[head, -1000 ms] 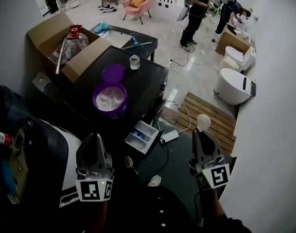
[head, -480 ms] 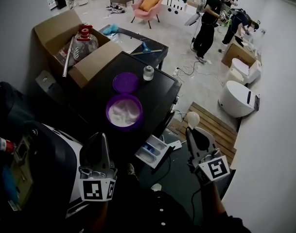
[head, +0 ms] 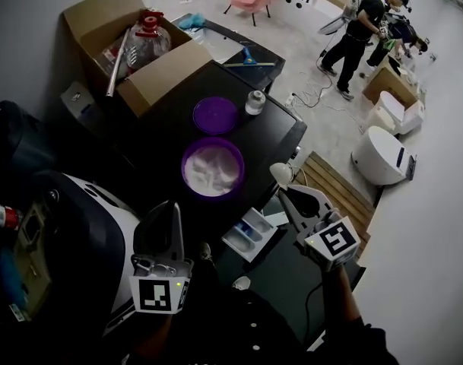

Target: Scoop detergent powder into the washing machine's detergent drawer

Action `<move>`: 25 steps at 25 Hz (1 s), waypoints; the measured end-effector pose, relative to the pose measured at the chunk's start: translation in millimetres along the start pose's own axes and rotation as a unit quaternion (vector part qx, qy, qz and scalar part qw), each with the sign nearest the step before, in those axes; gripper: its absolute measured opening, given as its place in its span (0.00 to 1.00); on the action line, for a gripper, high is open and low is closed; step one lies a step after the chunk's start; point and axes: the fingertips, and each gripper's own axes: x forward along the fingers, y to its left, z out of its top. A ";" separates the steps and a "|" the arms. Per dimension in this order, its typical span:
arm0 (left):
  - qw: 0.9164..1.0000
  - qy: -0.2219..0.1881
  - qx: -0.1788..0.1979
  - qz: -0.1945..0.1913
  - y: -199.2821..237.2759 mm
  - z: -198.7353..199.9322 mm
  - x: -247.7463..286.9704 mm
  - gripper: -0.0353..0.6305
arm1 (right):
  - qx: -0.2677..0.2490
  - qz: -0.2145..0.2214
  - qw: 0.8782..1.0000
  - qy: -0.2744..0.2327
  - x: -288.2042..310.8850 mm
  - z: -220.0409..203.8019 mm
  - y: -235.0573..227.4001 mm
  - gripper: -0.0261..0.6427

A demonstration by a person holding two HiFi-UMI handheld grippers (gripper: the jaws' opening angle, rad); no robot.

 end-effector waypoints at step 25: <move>0.995 0.086 -0.046 0.003 15.9 -66.2 18.4 0.07 | -0.322 0.224 0.840 0.375 98.5 -66.3 15.9 0.09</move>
